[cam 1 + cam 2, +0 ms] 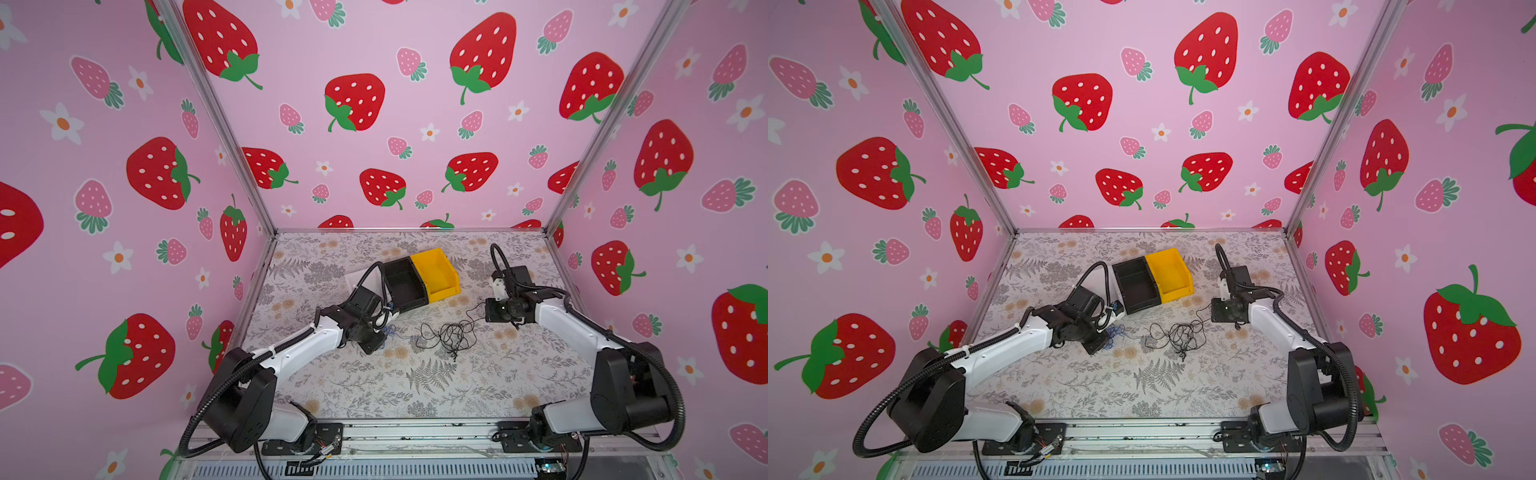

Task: Untangle the cables

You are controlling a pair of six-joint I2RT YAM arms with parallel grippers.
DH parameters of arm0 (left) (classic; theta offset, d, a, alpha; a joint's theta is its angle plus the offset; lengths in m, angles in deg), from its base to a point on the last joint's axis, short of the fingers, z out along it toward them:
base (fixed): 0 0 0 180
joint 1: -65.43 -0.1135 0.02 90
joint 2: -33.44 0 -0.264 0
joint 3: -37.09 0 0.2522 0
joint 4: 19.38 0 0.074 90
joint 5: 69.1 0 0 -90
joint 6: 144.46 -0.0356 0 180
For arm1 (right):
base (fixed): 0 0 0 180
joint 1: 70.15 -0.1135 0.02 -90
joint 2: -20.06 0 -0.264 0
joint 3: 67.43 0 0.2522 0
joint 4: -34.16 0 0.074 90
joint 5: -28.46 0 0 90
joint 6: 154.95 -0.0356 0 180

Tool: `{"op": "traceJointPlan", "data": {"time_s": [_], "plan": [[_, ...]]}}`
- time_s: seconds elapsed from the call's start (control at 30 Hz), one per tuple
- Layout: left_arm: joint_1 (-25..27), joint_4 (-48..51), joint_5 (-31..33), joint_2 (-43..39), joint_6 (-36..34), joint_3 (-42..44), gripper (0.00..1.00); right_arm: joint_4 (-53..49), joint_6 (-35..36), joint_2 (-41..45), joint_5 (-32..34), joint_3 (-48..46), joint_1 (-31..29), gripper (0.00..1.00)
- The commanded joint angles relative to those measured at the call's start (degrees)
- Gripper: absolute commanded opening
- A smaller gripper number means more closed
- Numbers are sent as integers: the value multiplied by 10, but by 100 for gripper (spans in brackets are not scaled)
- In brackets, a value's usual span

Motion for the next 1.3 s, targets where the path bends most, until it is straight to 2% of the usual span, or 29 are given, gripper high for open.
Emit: {"op": "traceJointPlan", "data": {"time_s": [0.0,0.1,0.17,0.33,0.43,0.5,0.63,0.8,1.03,1.27], "plan": [[-6,17,8,7,-1,-5,0,-17,13,-12,29,10,14,0],[-6,10,-29,-4,-2,-5,0,-3,24,-4,17,8,14,2],[-6,12,-24,-4,-6,-5,0,9,26,14,7,6,11,7],[-4,17,-36,-1,-5,-14,0,14,45,38,1,6,-19,37],[3,16,-47,3,-4,-26,0,23,61,43,-6,4,-50,46],[8,12,-50,5,-5,-34,0,35,80,45,-17,2,-79,48],[10,8,-53,13,-3,-51,0,79,135,58,-63,-7,-167,61],[10,5,-54,15,-5,-57,0,131,184,47,-101,-33,-236,66],[20,-14,-73,-25,-30,-35,0,183,188,-11,-108,-32,-239,66],[26,-33,-82,-71,-52,-20,0,192,237,-56,-129,-23,-241,66]]}}
